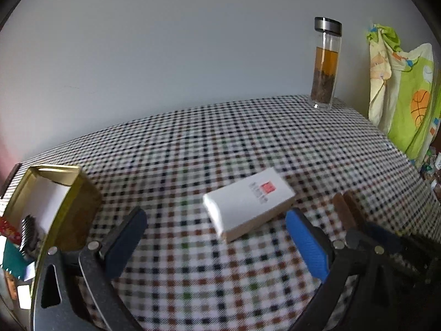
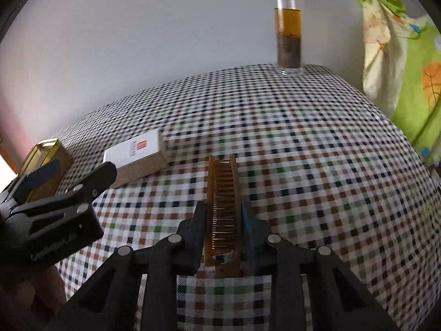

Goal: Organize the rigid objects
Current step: 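Grasp the white box with the left gripper while the right gripper lifts the comb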

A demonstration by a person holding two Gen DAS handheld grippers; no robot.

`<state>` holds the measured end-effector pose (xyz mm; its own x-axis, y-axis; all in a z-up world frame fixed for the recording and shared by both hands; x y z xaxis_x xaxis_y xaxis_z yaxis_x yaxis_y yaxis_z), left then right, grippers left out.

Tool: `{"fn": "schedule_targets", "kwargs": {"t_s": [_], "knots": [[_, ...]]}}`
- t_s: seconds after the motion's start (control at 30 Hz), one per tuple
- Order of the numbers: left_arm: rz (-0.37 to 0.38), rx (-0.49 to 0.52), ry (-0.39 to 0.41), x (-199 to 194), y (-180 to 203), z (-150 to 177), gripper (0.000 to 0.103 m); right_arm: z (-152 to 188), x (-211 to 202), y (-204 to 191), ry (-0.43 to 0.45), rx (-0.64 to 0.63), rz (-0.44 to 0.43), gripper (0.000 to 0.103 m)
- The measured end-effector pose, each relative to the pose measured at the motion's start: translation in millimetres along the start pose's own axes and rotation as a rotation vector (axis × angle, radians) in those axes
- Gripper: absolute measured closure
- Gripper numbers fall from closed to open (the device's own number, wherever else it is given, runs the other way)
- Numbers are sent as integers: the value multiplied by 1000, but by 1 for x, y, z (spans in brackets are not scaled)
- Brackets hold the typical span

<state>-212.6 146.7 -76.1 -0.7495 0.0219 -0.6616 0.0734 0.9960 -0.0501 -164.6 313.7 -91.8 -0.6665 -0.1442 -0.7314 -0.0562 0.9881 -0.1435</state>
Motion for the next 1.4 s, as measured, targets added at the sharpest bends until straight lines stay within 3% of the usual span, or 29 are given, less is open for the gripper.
{"fn": "schedule_targets", "kwargs": {"t_s": [0.2, 0.67, 0.7, 0.77, 0.8, 1.1, 1.4], "knots": [[37, -10, -28, 20, 10, -11, 1, 0, -7, 16, 25, 65, 18, 75], [66, 32, -143, 53, 29, -18, 1, -1, -9, 9, 27, 47, 44, 75], [66, 31, -140, 52, 28, -18, 2, -1, -10, 8, 30, 44, 45, 75], [83, 28, -144, 52, 28, -18, 15, -1, -11, 7, 36, 44, 47, 75], [90, 39, -145, 52, 29, -18, 15, -1, -11, 7, 39, 44, 48, 75], [87, 51, -91, 23, 13, -2, 15, -2, -17, 5, 67, 32, 53, 75], [34, 21, 52, -31, -4, 16, 15, 1, -46, -14, 208, -38, 93, 75]]}}
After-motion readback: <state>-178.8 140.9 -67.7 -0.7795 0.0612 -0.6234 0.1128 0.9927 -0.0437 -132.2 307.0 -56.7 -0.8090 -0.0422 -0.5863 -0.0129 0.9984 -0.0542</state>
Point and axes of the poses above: each gripper's, at about its wrist camera, not at the fingertips, and x roughly the way its jaws point, y to its right, z to its underside, the point moved 1 cm from there along x, roughly the way its jaws point, and after that the axes turned 1 degree about y, right-handed, at the moved point
